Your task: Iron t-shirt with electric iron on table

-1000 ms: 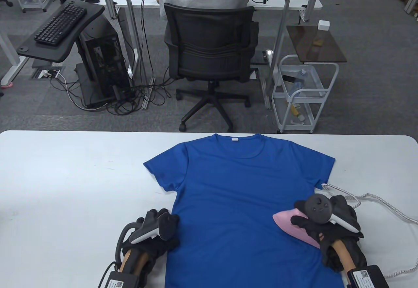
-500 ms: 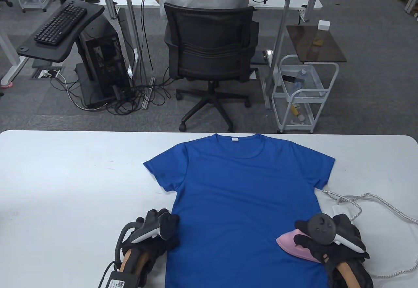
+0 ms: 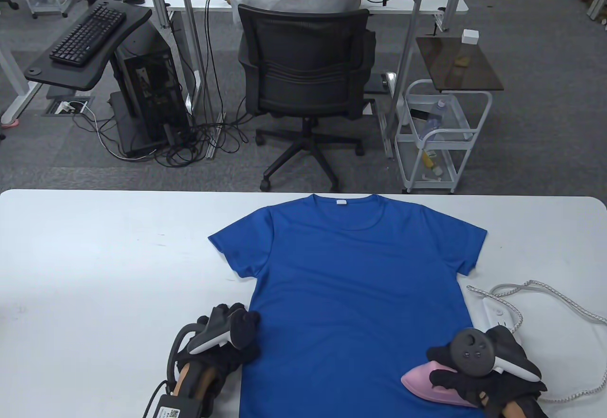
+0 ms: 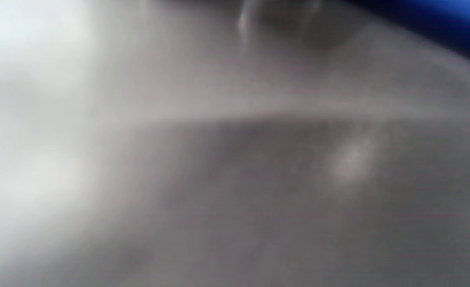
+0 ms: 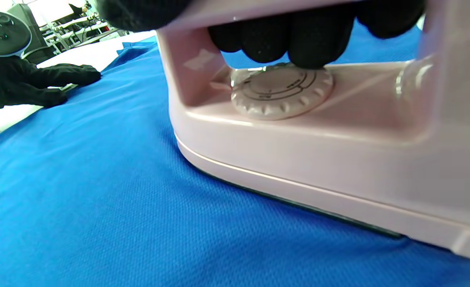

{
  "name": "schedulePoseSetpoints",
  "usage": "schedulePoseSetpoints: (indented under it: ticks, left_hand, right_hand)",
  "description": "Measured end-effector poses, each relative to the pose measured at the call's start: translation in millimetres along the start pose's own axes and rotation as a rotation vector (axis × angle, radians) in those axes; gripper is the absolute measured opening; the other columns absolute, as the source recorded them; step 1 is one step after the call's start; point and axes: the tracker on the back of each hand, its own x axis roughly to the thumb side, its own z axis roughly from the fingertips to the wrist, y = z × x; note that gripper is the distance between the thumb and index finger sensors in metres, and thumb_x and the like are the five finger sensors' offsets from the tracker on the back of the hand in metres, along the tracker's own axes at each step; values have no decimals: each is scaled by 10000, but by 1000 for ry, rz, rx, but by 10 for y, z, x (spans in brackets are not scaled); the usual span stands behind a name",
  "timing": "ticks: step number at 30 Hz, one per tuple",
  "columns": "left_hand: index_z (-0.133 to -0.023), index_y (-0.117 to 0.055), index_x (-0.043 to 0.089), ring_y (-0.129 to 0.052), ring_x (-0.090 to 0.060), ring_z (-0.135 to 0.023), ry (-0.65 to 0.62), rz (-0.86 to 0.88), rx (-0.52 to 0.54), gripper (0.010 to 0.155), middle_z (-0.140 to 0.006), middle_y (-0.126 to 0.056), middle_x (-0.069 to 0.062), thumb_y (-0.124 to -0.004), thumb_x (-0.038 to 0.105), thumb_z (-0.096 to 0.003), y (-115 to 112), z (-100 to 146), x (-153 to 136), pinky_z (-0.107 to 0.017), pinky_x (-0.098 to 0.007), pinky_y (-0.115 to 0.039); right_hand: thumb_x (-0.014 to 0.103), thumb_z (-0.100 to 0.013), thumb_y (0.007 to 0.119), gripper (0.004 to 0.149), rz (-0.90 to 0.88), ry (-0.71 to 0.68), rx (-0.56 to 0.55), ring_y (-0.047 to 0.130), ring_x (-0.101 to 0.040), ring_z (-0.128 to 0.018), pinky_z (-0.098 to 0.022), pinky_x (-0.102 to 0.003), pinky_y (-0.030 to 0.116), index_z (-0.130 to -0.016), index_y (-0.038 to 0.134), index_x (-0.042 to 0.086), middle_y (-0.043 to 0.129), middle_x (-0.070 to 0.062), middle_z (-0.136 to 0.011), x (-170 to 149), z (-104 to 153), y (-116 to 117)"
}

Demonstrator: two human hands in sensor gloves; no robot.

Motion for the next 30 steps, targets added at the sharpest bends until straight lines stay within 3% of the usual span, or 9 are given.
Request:
schedulePoseSetpoints:
  ticks: [9,20,30]
  left_hand:
    - [-1105,-197,401,-183,-373,-1119,-1,5,5,757,-1190,-142,-11,-549,593,-463,-9,1,1,-769,-634,-303]
    - [-1104,-193,405,-175,-370,-1116,-9,9,0,759,-1187,-136,-6,-550,595,-462,-12,-3,-10,-769,-632,-292]
    - [-1106,-191,403,-178,-369,-1118,-6,3,-2,761,-1189,-136,-4,-547,597,-462,-10,-8,-6,-769,-634,-297]
  right_hand:
    - [456,-437,651,648,64,90,-102,886,-416,-722,-572,-594,724,-1004,732,151,826,-170,-892,104,-183,-32]
    - [453,-442,634,652,51,260,-186,884,-429,-724,-572,-599,719,-1011,721,144,823,-179,-895,265,-688,-128]
    - [454,-449,638,645,43,184,-174,872,-435,-737,-580,-603,710,-1012,718,148,818,-176,-903,352,-601,-54]
